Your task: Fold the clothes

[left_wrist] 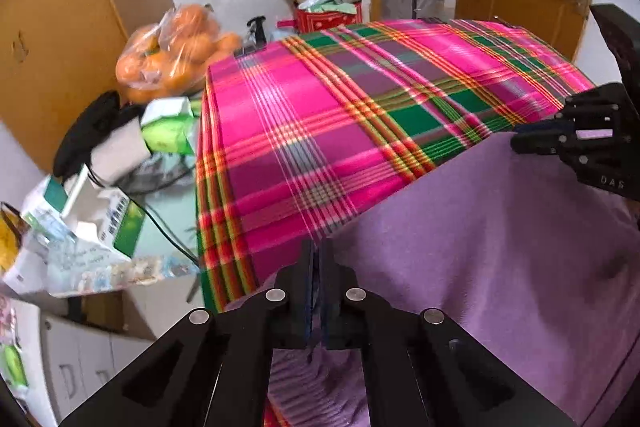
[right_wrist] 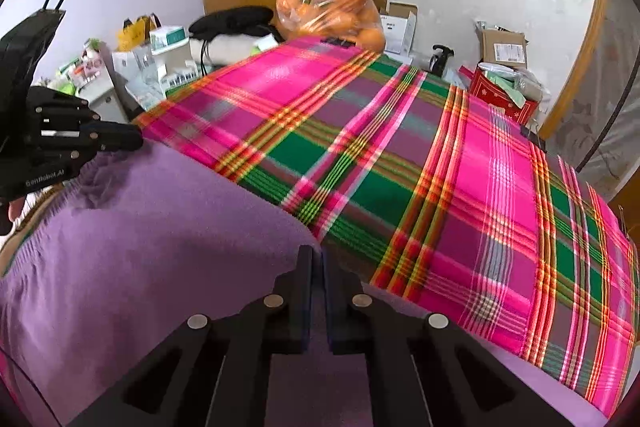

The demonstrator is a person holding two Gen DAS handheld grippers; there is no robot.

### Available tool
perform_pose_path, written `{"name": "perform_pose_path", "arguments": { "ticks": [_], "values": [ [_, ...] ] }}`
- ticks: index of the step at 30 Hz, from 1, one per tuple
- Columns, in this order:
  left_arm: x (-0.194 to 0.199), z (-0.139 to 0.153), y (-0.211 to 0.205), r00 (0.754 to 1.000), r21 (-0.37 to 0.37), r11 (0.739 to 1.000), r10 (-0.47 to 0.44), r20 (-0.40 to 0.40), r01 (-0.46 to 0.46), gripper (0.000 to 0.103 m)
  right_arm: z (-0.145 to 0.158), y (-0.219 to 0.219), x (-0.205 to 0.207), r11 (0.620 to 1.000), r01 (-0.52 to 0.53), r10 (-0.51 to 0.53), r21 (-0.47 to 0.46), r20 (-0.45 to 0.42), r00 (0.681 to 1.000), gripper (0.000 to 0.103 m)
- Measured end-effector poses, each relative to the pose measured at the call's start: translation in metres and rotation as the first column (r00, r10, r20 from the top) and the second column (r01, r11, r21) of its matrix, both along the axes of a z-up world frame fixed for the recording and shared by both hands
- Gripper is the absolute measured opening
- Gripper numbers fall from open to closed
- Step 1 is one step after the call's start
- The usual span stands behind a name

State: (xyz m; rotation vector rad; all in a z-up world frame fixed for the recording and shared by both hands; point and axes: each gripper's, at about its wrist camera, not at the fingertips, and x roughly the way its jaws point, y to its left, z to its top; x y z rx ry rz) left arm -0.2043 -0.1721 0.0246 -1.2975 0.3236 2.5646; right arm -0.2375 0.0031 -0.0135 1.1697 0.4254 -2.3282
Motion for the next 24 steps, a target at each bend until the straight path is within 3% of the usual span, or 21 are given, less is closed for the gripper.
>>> {"name": "perform_pose_path", "arguments": {
  "ticks": [7,11,17,24],
  "values": [
    [-0.003,-0.002,-0.009,0.999,0.078,0.997,0.001,0.04,-0.004,0.006,-0.004,0.004,-0.007,1.0,0.015,-0.014,-0.017,0.027,1.0,0.01],
    [-0.003,0.0,-0.009,0.999,0.099,0.995,-0.023,0.044,0.019,0.029,-0.004,0.005,-0.008,0.999,0.032,-0.032,0.016,0.002,0.999,0.032],
    [-0.005,-0.005,-0.004,0.995,0.104,0.992,-0.078,0.065,0.071,0.039,-0.007,0.011,-0.017,0.997,0.026,-0.022,-0.077,0.057,0.998,0.044],
    [-0.016,-0.009,-0.012,0.993,0.194,0.98,-0.062,0.103,0.041,0.04,-0.008,0.001,-0.015,0.997,-0.022,0.026,-0.075,0.048,0.999,0.05]
  ]
}}
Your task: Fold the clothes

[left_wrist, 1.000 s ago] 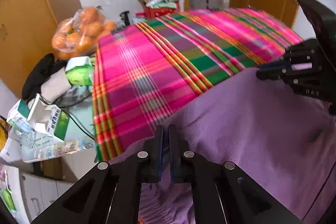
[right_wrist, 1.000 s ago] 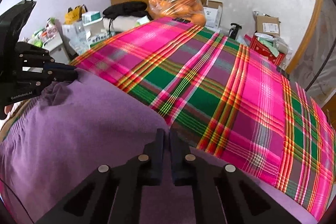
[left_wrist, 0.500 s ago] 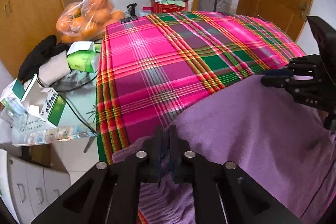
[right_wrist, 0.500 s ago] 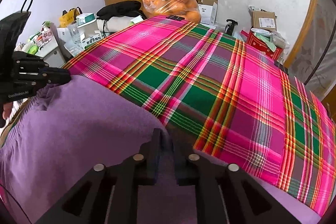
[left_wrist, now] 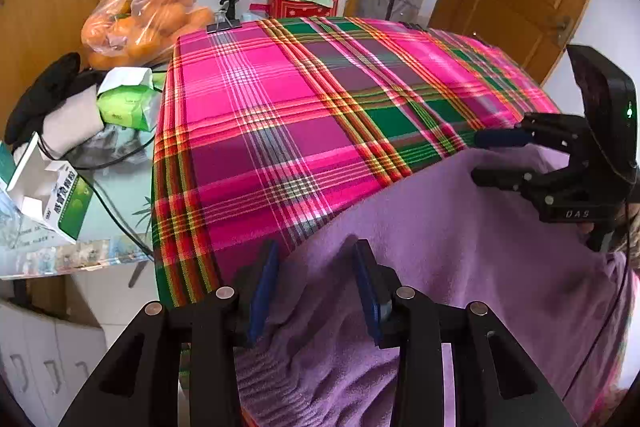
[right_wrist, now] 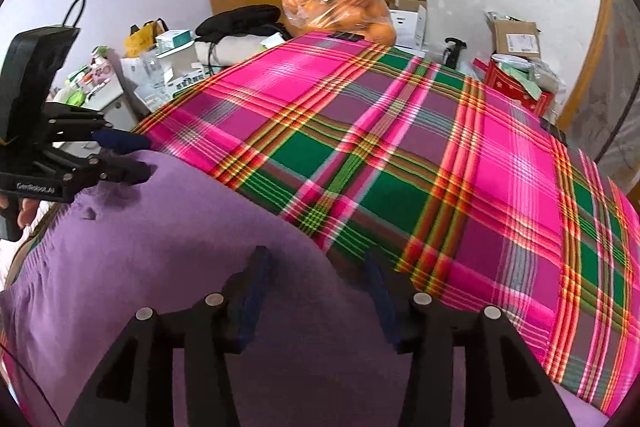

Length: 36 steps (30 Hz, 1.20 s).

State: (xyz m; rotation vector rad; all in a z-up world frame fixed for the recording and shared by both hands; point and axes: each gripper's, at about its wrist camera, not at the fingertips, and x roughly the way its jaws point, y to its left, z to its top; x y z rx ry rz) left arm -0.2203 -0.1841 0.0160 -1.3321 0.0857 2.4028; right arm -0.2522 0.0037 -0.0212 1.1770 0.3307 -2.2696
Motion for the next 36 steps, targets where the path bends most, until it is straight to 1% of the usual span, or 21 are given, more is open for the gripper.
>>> {"name": "perform_pose_path", "arguments": {
  "ticks": [2,3,4,6,7,8,9,11,16,22,28,33,36],
  "values": [
    [0.003,-0.001,0.003,1.0,-0.023,1.0,-0.009,-0.015,0.009,0.039,0.0,-0.001,0.0,1.0,0.002,-0.002,-0.005,0.0,1.0,0.05],
    [0.005,-0.001,0.007,0.999,-0.052,0.998,-0.02,-0.024,0.019,0.039,0.0,-0.002,0.0,1.0,0.002,-0.002,-0.007,0.001,1.0,0.045],
    [0.007,-0.002,0.011,0.999,-0.079,0.996,-0.031,-0.033,0.029,0.038,0.0,-0.003,0.001,1.0,-0.006,0.006,-0.008,0.004,1.0,0.042],
    [0.01,-0.001,0.017,0.998,-0.116,0.992,-0.053,-0.042,0.048,0.025,0.001,-0.006,0.003,1.0,-0.031,0.031,-0.002,0.005,1.0,0.028],
    [0.011,-0.001,0.018,0.998,-0.107,0.993,-0.06,-0.034,0.057,0.01,0.001,-0.009,0.005,0.999,-0.049,0.049,0.002,0.005,0.999,0.023],
    [0.012,0.0,0.019,0.997,-0.104,0.993,-0.065,-0.03,0.062,0.008,0.001,-0.012,0.007,0.997,-0.071,0.071,-0.001,0.011,0.997,0.011],
    [0.012,0.0,0.02,0.997,-0.11,0.992,-0.064,-0.034,0.06,0.008,0.001,-0.013,0.009,0.997,-0.078,0.078,0.0,0.013,0.997,0.008],
    [0.014,-0.001,0.02,0.997,-0.117,0.992,-0.061,-0.041,0.055,0.006,0.002,-0.017,0.012,0.997,-0.078,0.078,0.022,0.001,0.997,0.007],
    [0.02,0.006,0.02,0.997,-0.132,0.991,-0.042,-0.062,0.034,0.005,0.008,-0.018,0.018,0.997,-0.056,0.057,0.048,-0.01,0.998,0.005],
    [0.038,0.029,0.018,0.989,-0.127,0.992,-0.043,-0.145,0.024,0.006,0.034,-0.021,0.04,0.997,-0.033,0.04,0.074,-0.097,0.994,0.004],
    [0.065,0.053,0.017,0.976,-0.132,0.991,-0.032,-0.217,0.004,0.006,0.062,-0.023,0.078,0.997,-0.02,0.033,0.073,-0.176,0.984,0.004],
    [0.093,0.068,0.016,0.965,-0.12,0.993,-0.019,-0.26,-0.013,0.006,0.082,-0.027,0.116,0.995,-0.02,0.044,0.094,-0.261,0.964,0.004],
    [0.11,0.075,0.016,0.96,-0.115,0.993,-0.009,-0.279,-0.024,0.006,0.091,-0.029,0.135,0.995,-0.019,0.047,0.101,-0.284,0.958,0.004]
  ]
}}
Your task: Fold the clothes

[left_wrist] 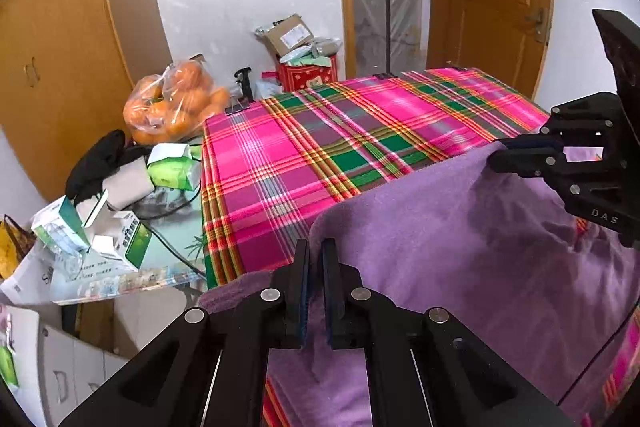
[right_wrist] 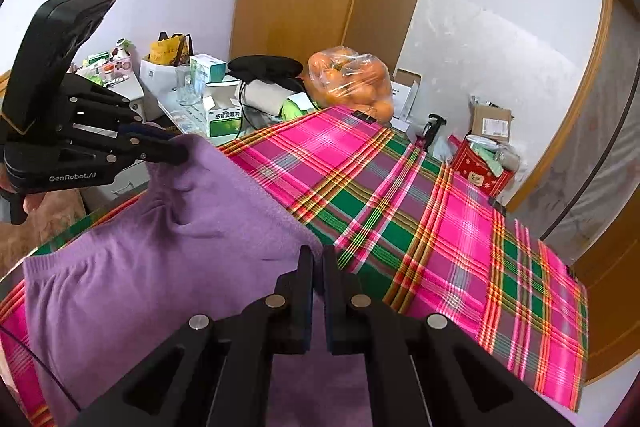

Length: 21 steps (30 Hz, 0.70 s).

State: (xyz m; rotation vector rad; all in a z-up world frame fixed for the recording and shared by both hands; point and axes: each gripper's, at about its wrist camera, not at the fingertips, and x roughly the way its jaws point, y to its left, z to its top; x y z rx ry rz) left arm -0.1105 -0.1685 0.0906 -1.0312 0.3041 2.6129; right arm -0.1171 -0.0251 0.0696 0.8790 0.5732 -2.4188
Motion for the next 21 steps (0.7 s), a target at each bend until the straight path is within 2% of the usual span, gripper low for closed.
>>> {"name": "perform_pose_path", "arguments": {
  "ticks": [10,21],
  "values": [
    [0.052,0.018,0.01,0.998,-0.005,1.0,0.003,-0.061,-0.004,0.006,0.018,0.006,0.056,1.0,0.017,-0.018,-0.014,-0.057,0.998,0.004],
    [0.11,0.022,0.008,0.995,0.014,0.999,0.032,-0.096,-0.031,0.006,0.02,-0.003,0.121,0.999,0.012,-0.004,0.042,-0.189,0.982,0.004]
  ]
}}
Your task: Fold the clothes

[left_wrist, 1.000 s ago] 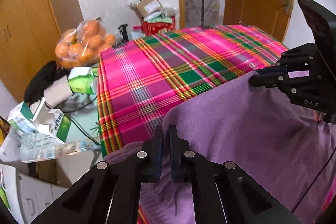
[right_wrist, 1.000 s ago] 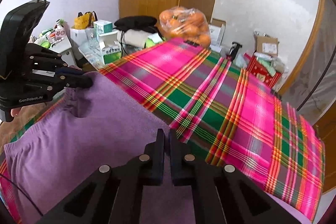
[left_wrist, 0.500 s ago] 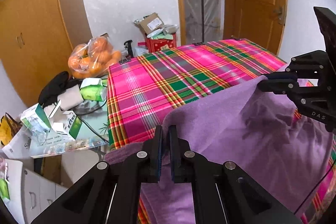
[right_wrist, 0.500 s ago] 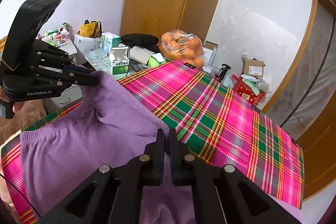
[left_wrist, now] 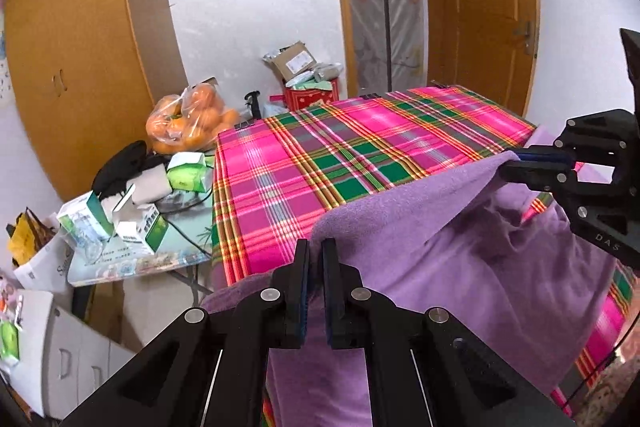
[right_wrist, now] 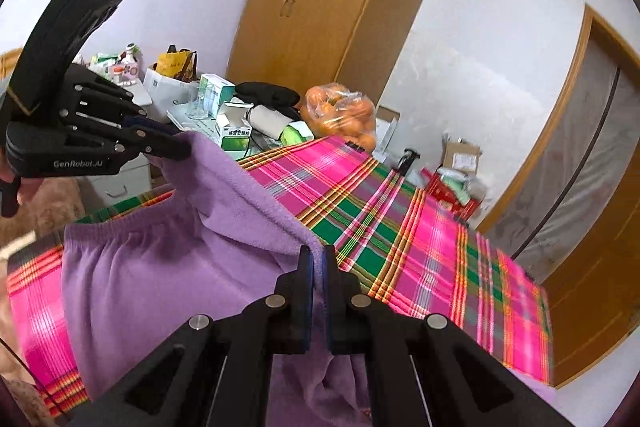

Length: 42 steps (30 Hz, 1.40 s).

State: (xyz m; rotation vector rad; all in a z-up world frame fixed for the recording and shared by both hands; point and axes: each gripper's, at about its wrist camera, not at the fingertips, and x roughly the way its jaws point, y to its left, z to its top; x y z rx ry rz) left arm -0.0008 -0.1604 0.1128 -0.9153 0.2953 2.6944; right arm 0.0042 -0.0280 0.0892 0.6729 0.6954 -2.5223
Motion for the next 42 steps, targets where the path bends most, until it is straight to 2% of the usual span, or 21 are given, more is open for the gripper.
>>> {"name": "perform_pose_path", "arguments": {
  "ticks": [10,18,27,38,40,42],
  "values": [
    [0.047,-0.008,-0.008,0.999,0.032,0.999,0.029,-0.024,-0.028,0.006,-0.009,-0.01,0.055,1.0,-0.015,0.017,0.025,-0.06,0.998,0.004],
    [0.075,-0.023,-0.007,1.0,0.042,0.999,0.023,-0.017,-0.022,0.006,-0.024,-0.009,0.086,1.0,-0.005,0.005,0.007,-0.036,0.999,0.004],
    [0.099,-0.054,-0.007,0.999,0.062,0.998,0.019,0.038,-0.021,0.006,-0.061,-0.004,0.105,1.0,0.006,-0.004,-0.028,0.061,0.998,0.004],
    [0.12,-0.087,-0.017,0.993,0.147,0.987,0.048,0.112,-0.065,0.01,-0.095,0.01,0.113,0.994,0.044,-0.025,-0.103,0.172,0.985,0.004],
    [0.122,-0.088,-0.025,0.988,0.211,0.973,0.06,0.139,-0.089,0.012,-0.099,0.014,0.113,0.992,0.053,-0.03,-0.116,0.188,0.982,0.004],
    [0.123,-0.09,-0.033,0.982,0.273,0.955,0.071,0.177,-0.118,0.02,-0.102,0.018,0.113,0.991,0.061,-0.036,-0.123,0.195,0.98,0.004]
  ]
}}
